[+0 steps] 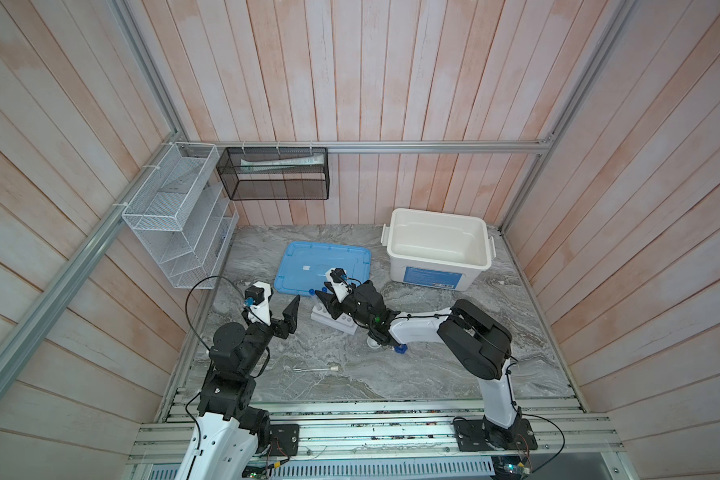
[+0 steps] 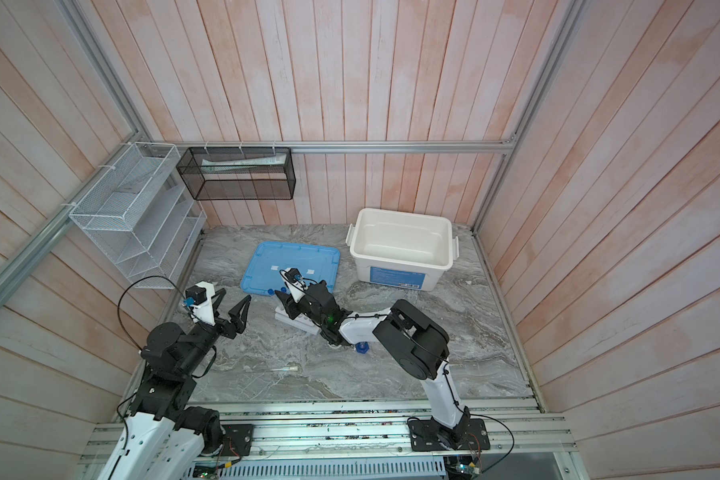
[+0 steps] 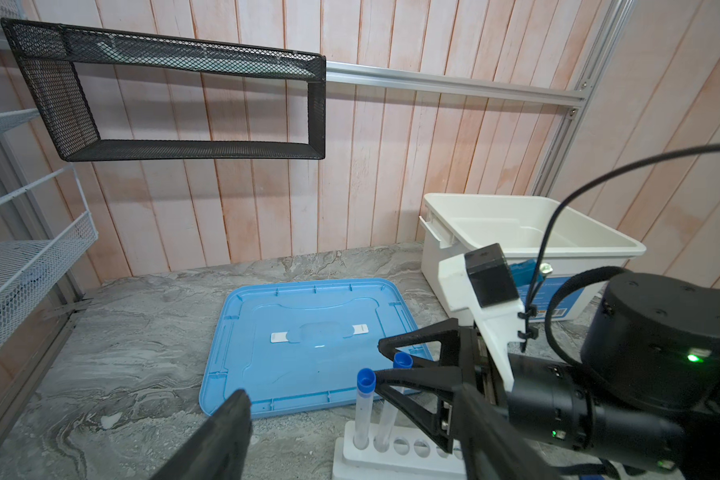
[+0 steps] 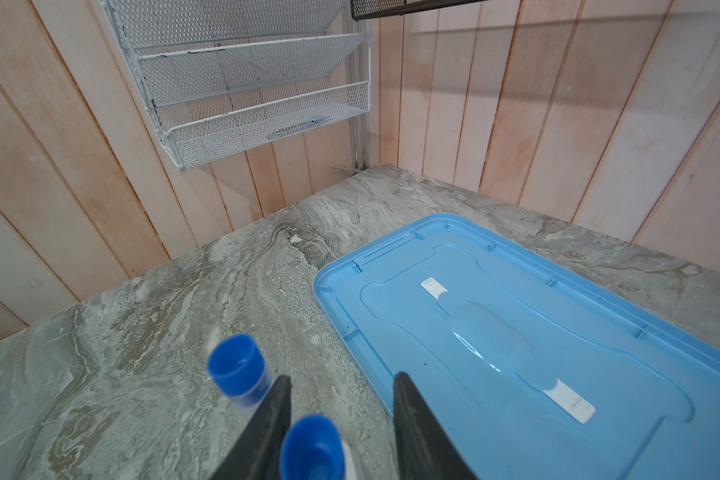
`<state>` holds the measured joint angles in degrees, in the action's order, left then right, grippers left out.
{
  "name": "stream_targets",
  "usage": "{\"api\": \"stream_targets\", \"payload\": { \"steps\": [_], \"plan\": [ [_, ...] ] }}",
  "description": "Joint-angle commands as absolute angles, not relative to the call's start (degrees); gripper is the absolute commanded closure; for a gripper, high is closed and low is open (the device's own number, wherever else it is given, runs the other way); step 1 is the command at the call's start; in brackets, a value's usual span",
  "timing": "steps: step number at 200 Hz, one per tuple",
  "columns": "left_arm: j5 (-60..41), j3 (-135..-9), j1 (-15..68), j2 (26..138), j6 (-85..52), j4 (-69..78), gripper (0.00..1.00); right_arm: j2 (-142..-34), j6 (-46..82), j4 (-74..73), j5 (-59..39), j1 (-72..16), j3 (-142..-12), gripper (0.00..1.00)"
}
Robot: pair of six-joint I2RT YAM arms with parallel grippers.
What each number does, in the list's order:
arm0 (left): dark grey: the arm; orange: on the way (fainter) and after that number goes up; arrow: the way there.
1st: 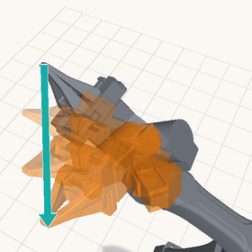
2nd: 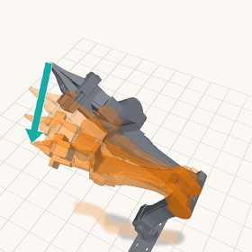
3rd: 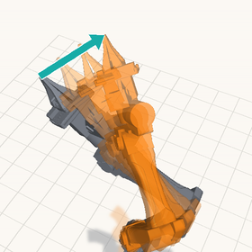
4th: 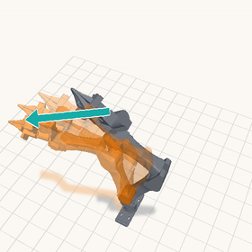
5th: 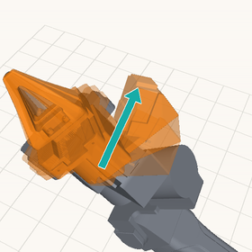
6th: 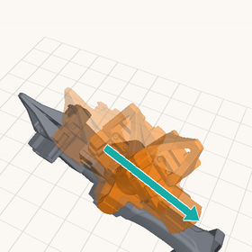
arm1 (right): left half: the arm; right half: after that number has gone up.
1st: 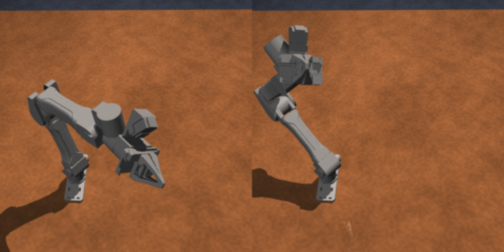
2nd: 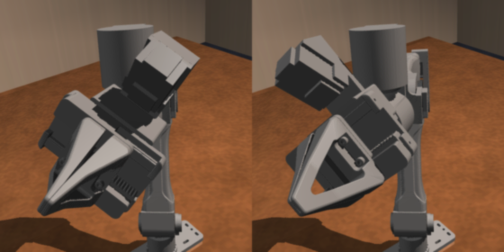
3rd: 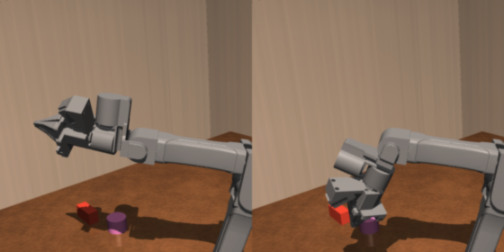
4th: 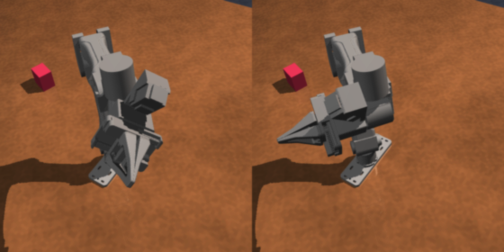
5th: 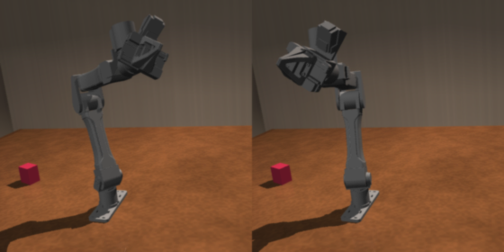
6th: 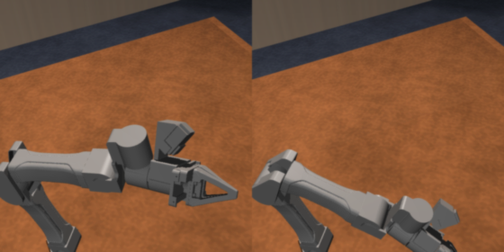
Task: Organize the chemistry lab equipment
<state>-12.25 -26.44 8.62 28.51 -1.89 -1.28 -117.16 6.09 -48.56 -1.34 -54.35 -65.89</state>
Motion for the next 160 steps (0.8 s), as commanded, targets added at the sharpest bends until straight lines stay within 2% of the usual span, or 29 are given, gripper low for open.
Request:
{"api": "stream_targets", "payload": {
  "steps": [1, 31, 54, 89, 129, 160],
  "plan": [
    [-15.6, -28.1, 8.4, 29.2, 1.1, -1.6, 0.25, -111.4, 7.3, -48.1, -1.7, -54.3, -64.7, 0.53],
    [-21.9, -32.3, 9.2, 32.9, 5.4, -6.0, 0.28, -103.4, 8.0, -43.8, -2.3, -52.6, -63.1, 0.49],
    [-23.2, -36.3, 14.1, 38.2, 11.0, -12.6, 0.3, -96.6, 9.9, -41.7, -4.0, -50.1, -59.9, 0.48],
    [-20.3, -42.9, 23.8, 48.3, 20.2, -26.6, 0.31, -85.7, 12.6, -38.3, -6.3, -45.7, -53.6, 0.48],
    [-16.6, -44.1, 30.6, 56.2, 26.2, -37.6, 0.31, -73.9, 13.1, -32.8, -7.3, -41.1, -45.8, 0.49],
    [-6.1, -42.8, 36.6, 60.1, 31.7, -43.6, 0.36, -65.8, 14.0, -30.7, -8.2, -37.2, -39.7, 0.49]
  ]
}}
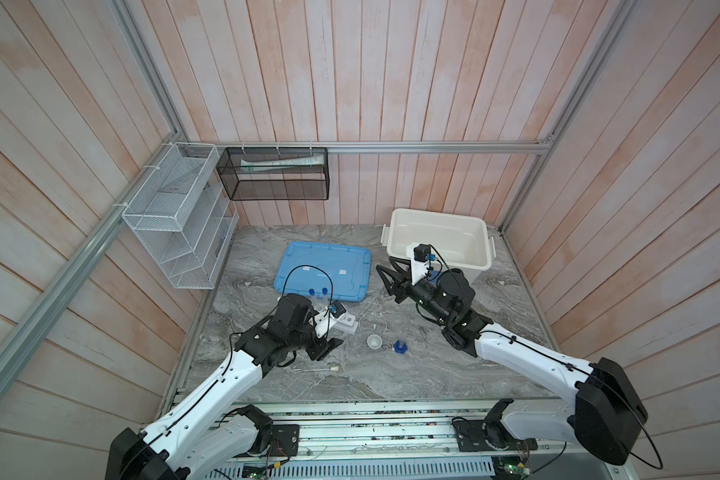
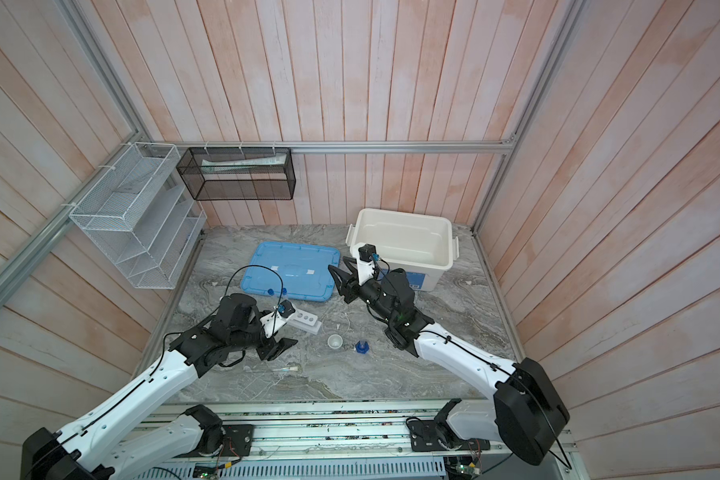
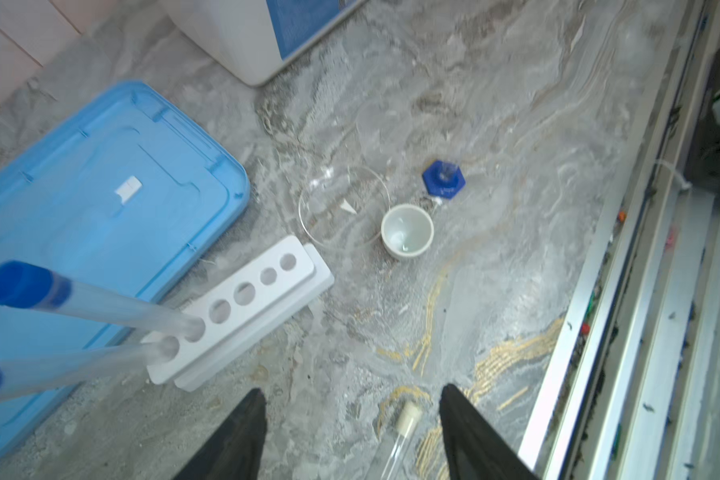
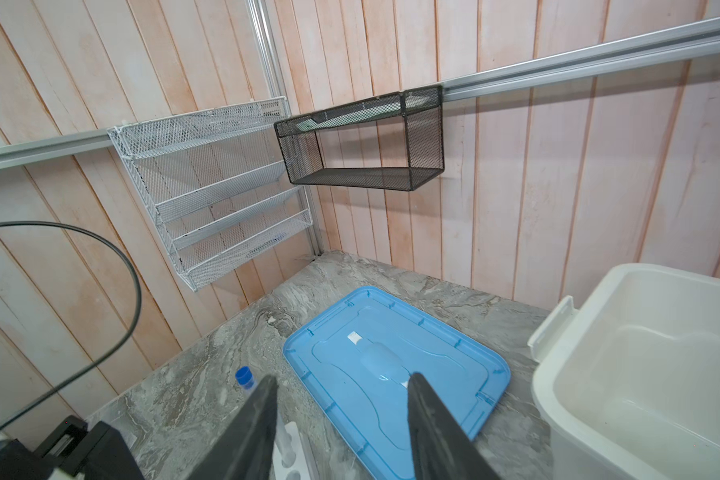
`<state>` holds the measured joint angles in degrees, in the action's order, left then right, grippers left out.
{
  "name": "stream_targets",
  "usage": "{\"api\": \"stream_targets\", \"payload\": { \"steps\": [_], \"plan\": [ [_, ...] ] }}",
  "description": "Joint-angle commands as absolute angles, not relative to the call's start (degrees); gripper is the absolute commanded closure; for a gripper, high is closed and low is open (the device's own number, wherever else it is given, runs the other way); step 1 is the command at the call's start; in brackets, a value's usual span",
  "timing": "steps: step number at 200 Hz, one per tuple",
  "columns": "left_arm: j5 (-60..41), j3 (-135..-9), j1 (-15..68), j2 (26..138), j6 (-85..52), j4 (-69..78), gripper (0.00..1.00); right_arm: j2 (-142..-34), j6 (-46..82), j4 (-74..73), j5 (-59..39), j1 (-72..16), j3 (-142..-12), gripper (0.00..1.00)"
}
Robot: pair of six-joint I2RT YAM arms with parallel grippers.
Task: Organize the chemistry lab equipment
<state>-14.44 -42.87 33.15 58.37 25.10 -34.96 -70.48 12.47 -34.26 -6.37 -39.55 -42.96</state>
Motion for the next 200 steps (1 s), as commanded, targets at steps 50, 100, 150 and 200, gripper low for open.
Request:
{"api": "stream_targets", "payload": {
  "steps": [50, 100, 150, 200],
  "plan": [
    [-3.7, -42.9, 38.6, 66.8, 37.1, -50.1, 0.35, -59.8, 15.3, -30.6, -9.6, -34.0, -33.2, 0.5],
    [0.1, -42.7, 40.2, 72.7, 37.9, -51.4, 0.36, -58.1, 16.2, -32.6, -11.3, -32.1, -29.4, 0.5],
    [5.9, -39.9, 40.3, 73.3, 39.8, -54.2, 0.36, -58.7, 16.9, -36.1, -13.8, -29.8, -27.1, 0.51],
    [7.4, -36.0, 38.5, 72.4, 40.6, -50.8, 0.36, -61.6, 17.7, -39.2, -16.7, -28.0, -26.0, 0.51]
  ]
}}
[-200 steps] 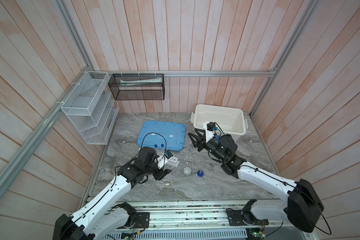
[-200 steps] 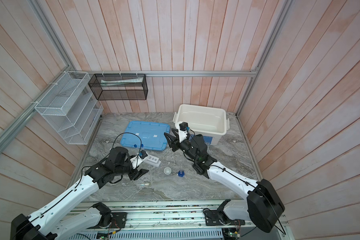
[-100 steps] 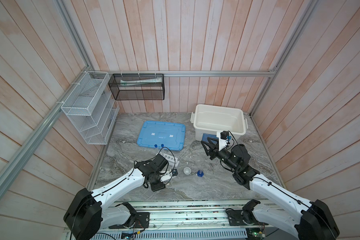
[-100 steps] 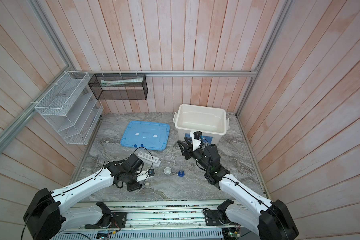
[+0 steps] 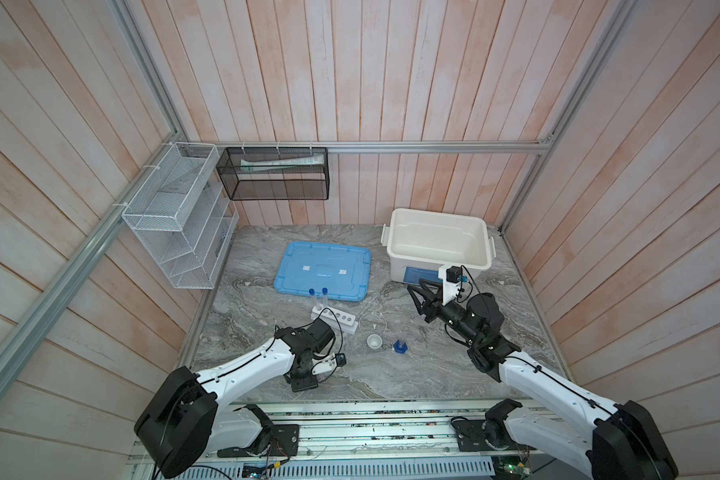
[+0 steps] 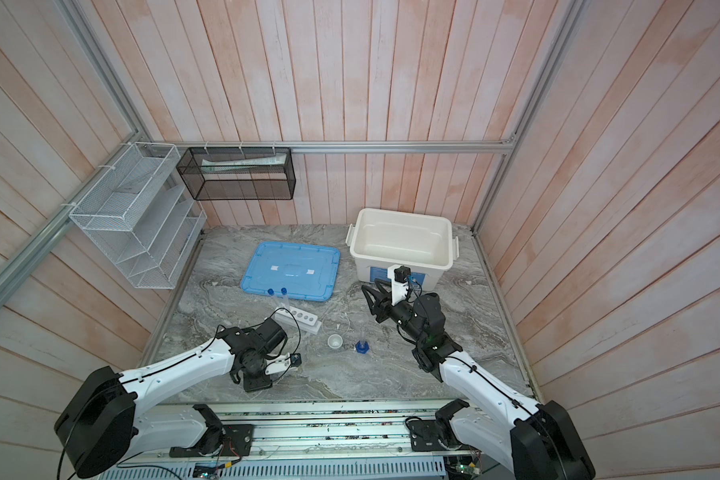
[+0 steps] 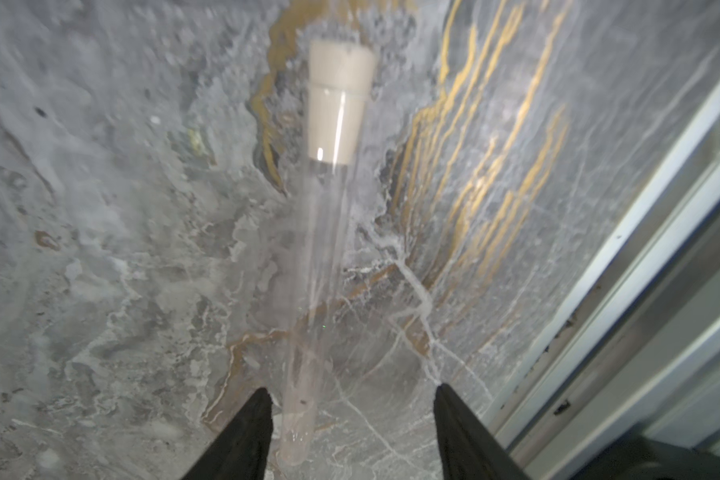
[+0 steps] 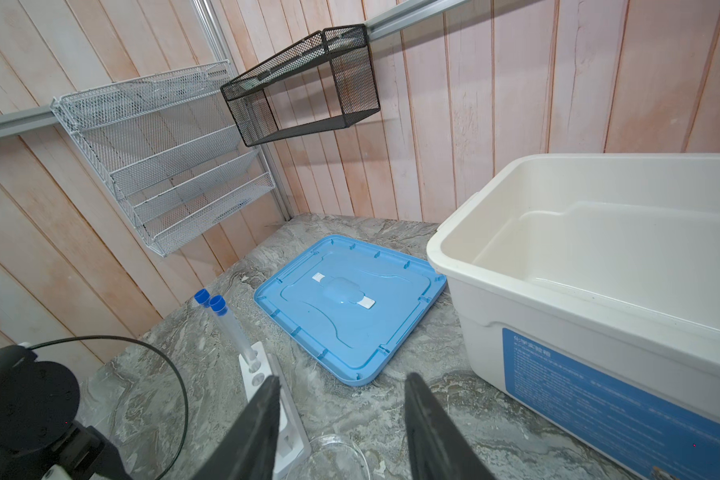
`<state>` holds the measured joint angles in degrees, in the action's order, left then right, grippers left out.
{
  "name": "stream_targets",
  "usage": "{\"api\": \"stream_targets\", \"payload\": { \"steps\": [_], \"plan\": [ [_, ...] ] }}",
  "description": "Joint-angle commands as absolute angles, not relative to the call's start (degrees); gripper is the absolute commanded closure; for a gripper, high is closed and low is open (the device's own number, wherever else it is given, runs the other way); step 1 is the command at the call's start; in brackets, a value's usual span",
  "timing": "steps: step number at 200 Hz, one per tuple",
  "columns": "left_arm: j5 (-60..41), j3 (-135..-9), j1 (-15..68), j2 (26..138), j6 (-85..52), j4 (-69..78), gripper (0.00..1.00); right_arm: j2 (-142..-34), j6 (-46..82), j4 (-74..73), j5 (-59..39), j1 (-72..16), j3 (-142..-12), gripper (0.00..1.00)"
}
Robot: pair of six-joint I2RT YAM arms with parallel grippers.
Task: Organize the chemistry lab equipment
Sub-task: 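Lower left gripper over the beige-stoppered clear tube and close on it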
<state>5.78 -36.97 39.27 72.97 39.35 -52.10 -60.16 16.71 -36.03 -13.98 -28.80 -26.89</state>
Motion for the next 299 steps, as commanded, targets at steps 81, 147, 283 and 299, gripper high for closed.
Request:
{"api": "stream_targets", "payload": {
  "steps": [81, 147, 283, 299],
  "plan": [
    [8.8, -36.8, 37.4, 75.8, 42.3, -45.6, 0.5, -65.2, 19.0, -42.2, -18.9, -26.5, -26.3, 0.51],
    [5.5, -36.8, 37.4, 78.6, 41.2, -44.8, 0.68, -67.8, 19.9, -44.0, -20.5, -24.8, -26.5, 0.52],
    [1.0, -39.6, 37.1, 80.9, 37.8, -42.1, 0.94, -71.6, 21.8, -44.4, -24.9, -20.6, -28.5, 0.52],
    [-0.9, -39.8, 35.8, 78.2, 35.5, -39.1, 0.94, -71.1, 21.6, -43.2, -25.6, -20.6, -29.4, 0.52]
  ]
}}
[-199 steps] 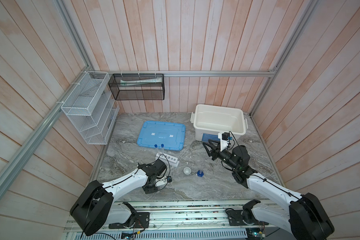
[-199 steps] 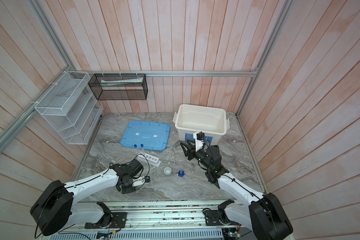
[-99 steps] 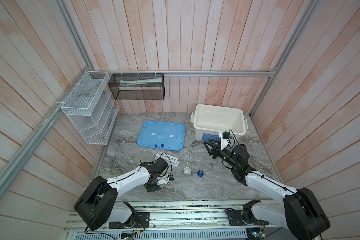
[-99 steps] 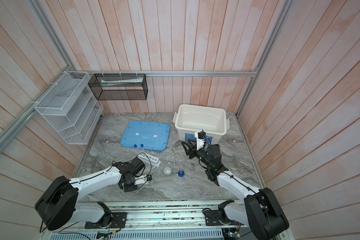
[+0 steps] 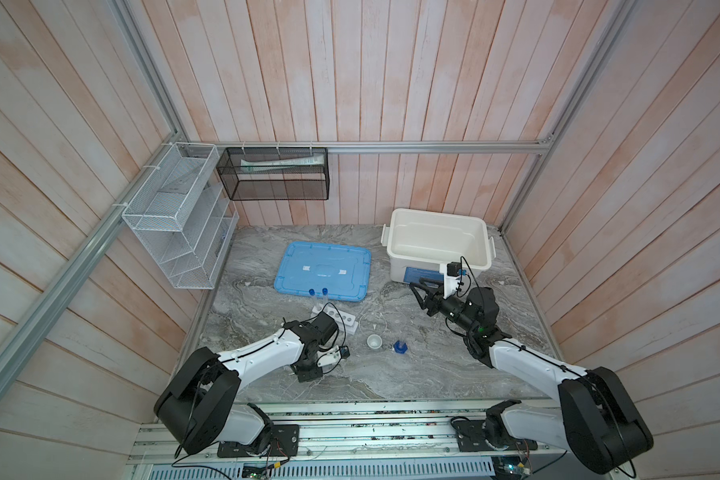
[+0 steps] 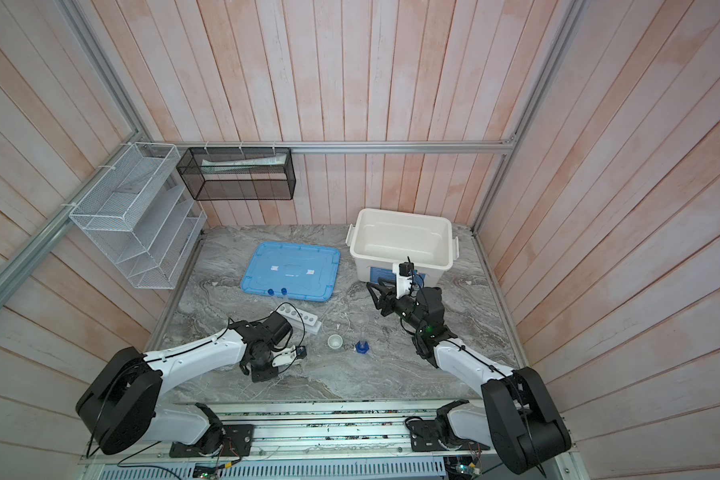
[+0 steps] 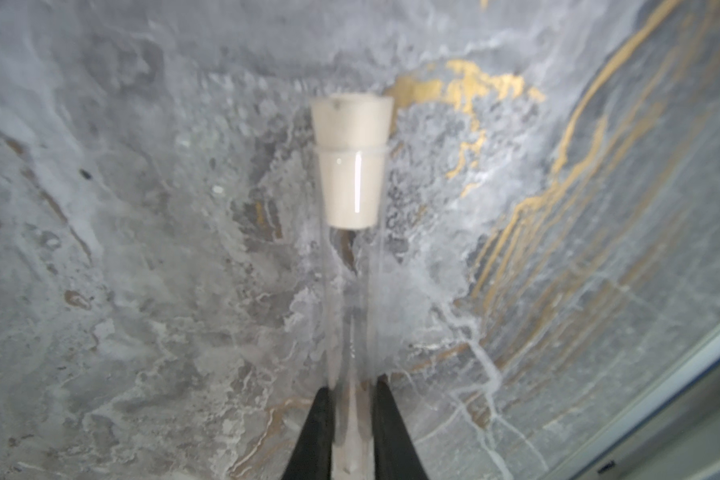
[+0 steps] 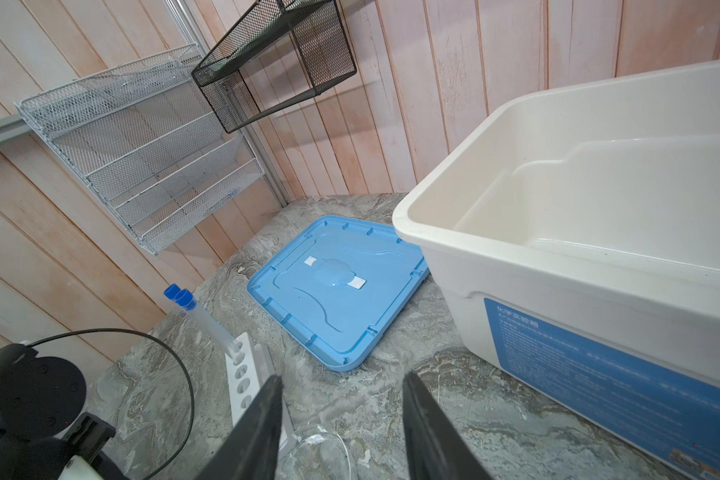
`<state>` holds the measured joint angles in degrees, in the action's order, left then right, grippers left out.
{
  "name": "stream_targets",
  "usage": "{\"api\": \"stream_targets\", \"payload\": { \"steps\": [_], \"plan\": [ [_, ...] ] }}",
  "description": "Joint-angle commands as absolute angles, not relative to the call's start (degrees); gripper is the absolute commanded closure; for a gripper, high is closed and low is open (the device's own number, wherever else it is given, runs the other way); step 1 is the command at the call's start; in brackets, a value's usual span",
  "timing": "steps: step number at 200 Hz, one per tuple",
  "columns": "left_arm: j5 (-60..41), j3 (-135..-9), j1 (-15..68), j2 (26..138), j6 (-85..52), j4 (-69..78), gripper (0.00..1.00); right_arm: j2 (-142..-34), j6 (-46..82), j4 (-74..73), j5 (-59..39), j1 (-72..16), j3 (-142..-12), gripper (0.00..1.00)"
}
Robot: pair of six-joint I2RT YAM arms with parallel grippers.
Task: Organize the chemistry lab equipment
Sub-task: 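Lower left gripper over the beige-stoppered clear tube and close on it, then lift the stoppered tube upright with left gripper while right gripper reaches toward it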
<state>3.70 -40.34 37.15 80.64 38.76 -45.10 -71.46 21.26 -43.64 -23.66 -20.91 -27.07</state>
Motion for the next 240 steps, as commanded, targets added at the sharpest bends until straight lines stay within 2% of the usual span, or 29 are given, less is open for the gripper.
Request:
{"api": "stream_targets", "payload": {
  "steps": [1, 43, 67, 108, 146, 181, 240],
  "plan": [
    [-1.0, -39.9, 35.7, 78.1, 35.3, -38.9, 0.93, -71.1, 21.6, -43.1, -25.8, -20.6, -29.5, 0.52],
    [-10.4, -43.0, 33.8, 71.3, 27.1, -30.9, 0.94, -69.8, 21.0, -37.6, -31.5, -20.6, -34.7, 0.52],
    [-19.4, -42.5, 31.3, 64.9, 21.0, -23.9, 0.94, -67.6, 19.9, -32.6, -34.8, -21.9, -37.6, 0.52],
    [-34.0, -35.9, 24.5, 53.8, 9.3, -5.6, 0.92, -67.0, 9.2, -13.3, -33.9, -32.0, -47.5, 0.51],
    [-47.5, -31.3, 18.8, 51.4, -0.9, 7.9, 0.92, -68.7, 6.1, -5.2, -31.4, -39.4, -55.3, 0.52],
    [-51.0, -30.1, 18.5, 51.5, -2.3, 10.8, 0.92, -73.6, 5.2, -3.6, -33.3, -45.0, -60.4, 0.6],
    [-51.9, -29.6, 18.5, 49.0, -1.9, 10.3, 0.92, -81.3, 4.8, -3.1, -34.2, -49.8, -66.4, 0.63]
  ]
}}
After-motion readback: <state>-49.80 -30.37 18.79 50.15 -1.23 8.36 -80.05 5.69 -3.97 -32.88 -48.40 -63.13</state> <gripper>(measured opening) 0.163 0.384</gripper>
